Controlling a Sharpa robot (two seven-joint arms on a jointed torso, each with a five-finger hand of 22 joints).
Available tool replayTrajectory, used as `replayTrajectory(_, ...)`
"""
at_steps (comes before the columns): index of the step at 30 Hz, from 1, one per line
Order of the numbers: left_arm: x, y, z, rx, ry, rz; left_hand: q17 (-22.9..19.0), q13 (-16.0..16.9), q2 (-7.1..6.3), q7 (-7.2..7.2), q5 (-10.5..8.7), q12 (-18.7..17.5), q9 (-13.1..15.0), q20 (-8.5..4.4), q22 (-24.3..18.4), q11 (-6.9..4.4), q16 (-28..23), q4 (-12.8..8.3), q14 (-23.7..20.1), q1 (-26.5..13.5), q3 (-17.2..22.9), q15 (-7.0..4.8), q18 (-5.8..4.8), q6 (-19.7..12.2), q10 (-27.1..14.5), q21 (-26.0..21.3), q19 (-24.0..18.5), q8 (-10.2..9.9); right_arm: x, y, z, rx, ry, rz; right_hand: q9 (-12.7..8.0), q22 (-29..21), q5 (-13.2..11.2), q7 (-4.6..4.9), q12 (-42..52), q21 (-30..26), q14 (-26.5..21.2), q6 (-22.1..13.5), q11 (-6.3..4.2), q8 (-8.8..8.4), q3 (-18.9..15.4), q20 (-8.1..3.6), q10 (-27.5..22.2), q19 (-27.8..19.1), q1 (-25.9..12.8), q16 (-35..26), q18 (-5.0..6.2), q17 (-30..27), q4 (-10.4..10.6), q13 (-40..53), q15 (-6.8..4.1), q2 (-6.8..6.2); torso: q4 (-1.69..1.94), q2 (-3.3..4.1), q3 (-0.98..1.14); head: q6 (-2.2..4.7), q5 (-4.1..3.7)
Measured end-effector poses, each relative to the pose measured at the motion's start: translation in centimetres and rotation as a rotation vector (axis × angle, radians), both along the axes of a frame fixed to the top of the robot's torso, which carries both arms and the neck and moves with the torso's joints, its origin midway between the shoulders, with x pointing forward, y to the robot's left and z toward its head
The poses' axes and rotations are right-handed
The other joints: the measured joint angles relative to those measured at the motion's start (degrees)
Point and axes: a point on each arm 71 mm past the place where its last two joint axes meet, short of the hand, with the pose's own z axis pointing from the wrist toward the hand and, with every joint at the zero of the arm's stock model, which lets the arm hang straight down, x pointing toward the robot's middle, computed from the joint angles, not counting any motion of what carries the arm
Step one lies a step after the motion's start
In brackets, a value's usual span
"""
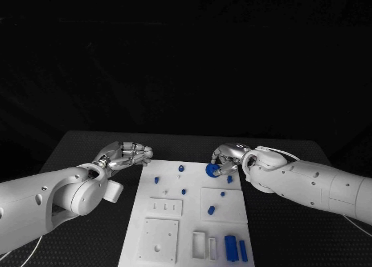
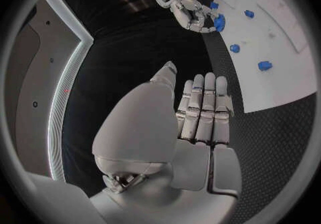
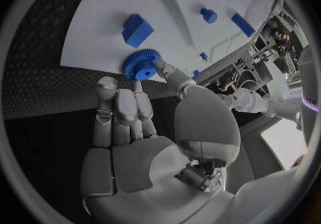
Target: Assemble the parts on the task board
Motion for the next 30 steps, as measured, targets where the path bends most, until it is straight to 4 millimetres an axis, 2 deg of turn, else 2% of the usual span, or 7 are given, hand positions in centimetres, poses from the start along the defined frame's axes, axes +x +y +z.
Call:
replayTrajectory(5,0.0,0.0,0.0,0.0,0.001,0.0,0.0,0.0,0.0,0.0,0.0,0.0,0.0,0.0,0.0,0.0,0.0,0.0,0.0,0.0,0.0,0.0,0.0,0.0,0.0,0.0,0.0,0.0,0.1,0.1,0.0,-0.011,-0.006,0.003,0.1,0.0,-0.7,0.21,0.4,0.2,0.1,0.2,-0.29,0.0,0.2,0.0,0.3,0.0,0.0,0.0,-0.05,0.1,0.1,0.4,-0.03,0.0,0.0,0.0,0.04,-0.24,0.01)
replayTrajectory(8,0.0,0.0,0.0,0.0,0.001,0.0,0.0,0.0,0.0,0.0,0.0,0.0,0.0,0.0,0.0,0.0,0.0,0.0,0.0,0.0,0.0,0.0,-0.01,0.0,0.0,0.0,0.0,0.0,0.1,0.2,0.0,-0.019,-0.008,0.008,0.3,0.0,-1.0,-0.03,0.6,0.2,0.2,0.5,-0.41,0.0,0.8,0.0,0.4,0.0,0.4,0.2,-0.37,0.2,-0.1,0.6,0.01,0.38,-0.01,-0.03,0.08,-0.32,0.11)
replayTrajectory(13,0.0,0.0,0.0,0.0,0.002,0.0,0.0,0.0,0.0,0.0,0.0,0.0,0.0,0.0,0.0,0.0,0.0,0.0,0.0,0.0,0.0,0.0,-0.02,0.0,0.0,0.0,0.0,0.0,0.0,0.3,0.0,-0.03,-0.012,0.014,0.5,0.0,-3.6,-0.01,0.9,0.7,0.2,1.5,-0.41,0.32,3.4,-0.29,1.9,-0.3,3.3,0.5,-0.84,0.3,-0.9,0.6,0.0,0.37,-0.03,-0.09,0.1,-0.43,0.14)
replayTrajectory(19,0.0,0.0,0.0,0.0,0.002,0.0,0.0,0.0,0.0,0.0,0.0,0.0,0.0,0.0,0.0,0.0,0.0,0.0,0.0,0.0,0.0,0.0,-0.02,0.0,0.0,0.0,0.0,0.0,-0.1,0.7,-0.2,-0.039,-0.024,0.028,0.7,0.0,-5.8,-0.73,0.9,1.2,0.4,2.9,-0.61,0.89,5.4,-0.22,2.1,-0.4,4.2,0.5,-0.86,0.4,-0.6,0.6,-0.16,0.38,-0.05,-0.11,0.11,-0.45,0.16)
replayTrajectory(23,0.0,0.1,0.0,0.001,0.001,0.003,0.1,0.0,0.0,0.0,0.0,0.0,0.0,0.0,0.0,0.0,0.0,0.0,0.0,0.0,0.0,0.0,-0.03,0.0,0.0,0.0,0.0,0.0,-0.2,1.0,-0.3,-0.043,-0.036,0.038,1.1,0.0,-5.8,-1.4,1.5,1.4,0.5,4.3,-1.32,1.83,6.1,-0.21,3.0,-0.4,4.2,0.5,-0.87,0.4,-0.2,0.6,-0.98,0.37,-0.07,-0.11,0.11,-0.4,0.03)
replayTrajectory(27,0.0,0.1,0.0,0.002,0.001,0.004,0.1,0.0,0.0,0.0,0.0,0.0,0.0,0.0,0.0,0.0,0.0,0.0,0.0,0.0,0.0,0.0,-0.03,0.0,0.0,0.0,0.0,0.0,-0.2,1.0,-0.3,-0.049,-0.042,0.042,1.1,0.0,-5.7,-1.68,1.5,1.6,0.4,5.0,-1.52,1.86,6.5,-0.21,3.4,-0.4,4.1,0.7,-0.85,0.4,0.1,0.6,-1.08,0.37,-0.07,-0.11,0.11,-0.38,-0.07)
replayTrajectory(30,0.0,0.1,0.0,0.002,0.002,0.004,0.1,0.0,0.0,0.0,0.0,0.0,0.0,0.0,0.0,0.0,0.0,0.0,0.0,0.0,0.0,0.0,-0.04,0.0,0.0,0.0,0.0,0.0,-0.2,1.1,-0.3,-0.051,-0.046,0.046,1.1,0.0,-3.5,-1.68,1.5,1.9,0.4,5.0,-1.71,1.87,6.8,-0.2,3.6,-0.4,3.6,0.7,-0.84,0.4,0.5,0.6,-1.08,0.74,-0.07,-0.11,0.1,-0.49,-0.14)
